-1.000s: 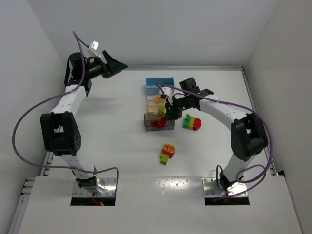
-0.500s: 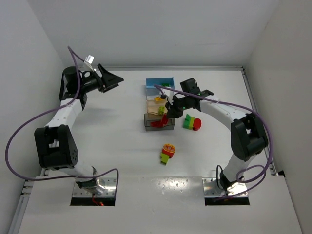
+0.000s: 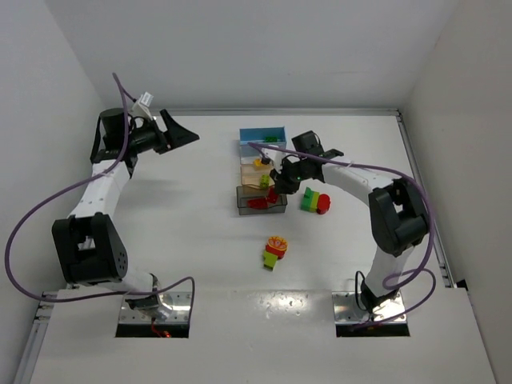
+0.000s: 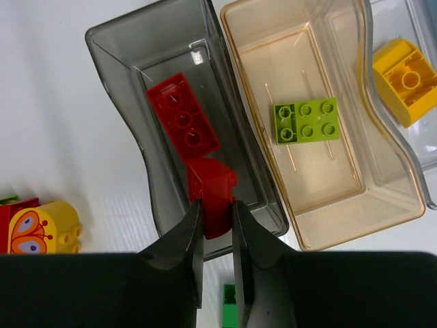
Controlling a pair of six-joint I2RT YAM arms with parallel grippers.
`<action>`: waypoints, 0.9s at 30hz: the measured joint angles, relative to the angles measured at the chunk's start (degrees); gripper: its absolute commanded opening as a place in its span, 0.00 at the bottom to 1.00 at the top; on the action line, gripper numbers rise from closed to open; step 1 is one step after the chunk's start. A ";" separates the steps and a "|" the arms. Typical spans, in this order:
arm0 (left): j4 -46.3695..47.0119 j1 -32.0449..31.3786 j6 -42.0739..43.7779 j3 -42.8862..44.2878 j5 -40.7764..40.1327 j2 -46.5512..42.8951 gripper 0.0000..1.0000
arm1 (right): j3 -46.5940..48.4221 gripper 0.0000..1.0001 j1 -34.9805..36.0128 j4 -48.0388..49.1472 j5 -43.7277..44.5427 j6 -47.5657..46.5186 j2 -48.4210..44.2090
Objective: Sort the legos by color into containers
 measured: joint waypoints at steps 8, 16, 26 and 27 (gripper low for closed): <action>-5.55 -1.86 7.32 -0.07 -5.88 -1.64 1.00 | 0.00 0.62 0.00 0.42 2.08 -0.09 0.79; -12.04 -10.14 16.81 -0.33 -16.70 -4.26 1.00 | -2.97 0.72 -0.55 2.40 3.37 3.26 -5.38; -14.73 -19.61 25.79 -1.40 -22.01 -7.67 1.00 | -10.73 0.79 -9.68 -3.43 5.75 1.40 -19.21; -14.88 -19.69 26.14 -1.38 -22.16 -7.48 1.00 | -11.74 0.80 -11.13 -4.85 5.95 0.46 -19.10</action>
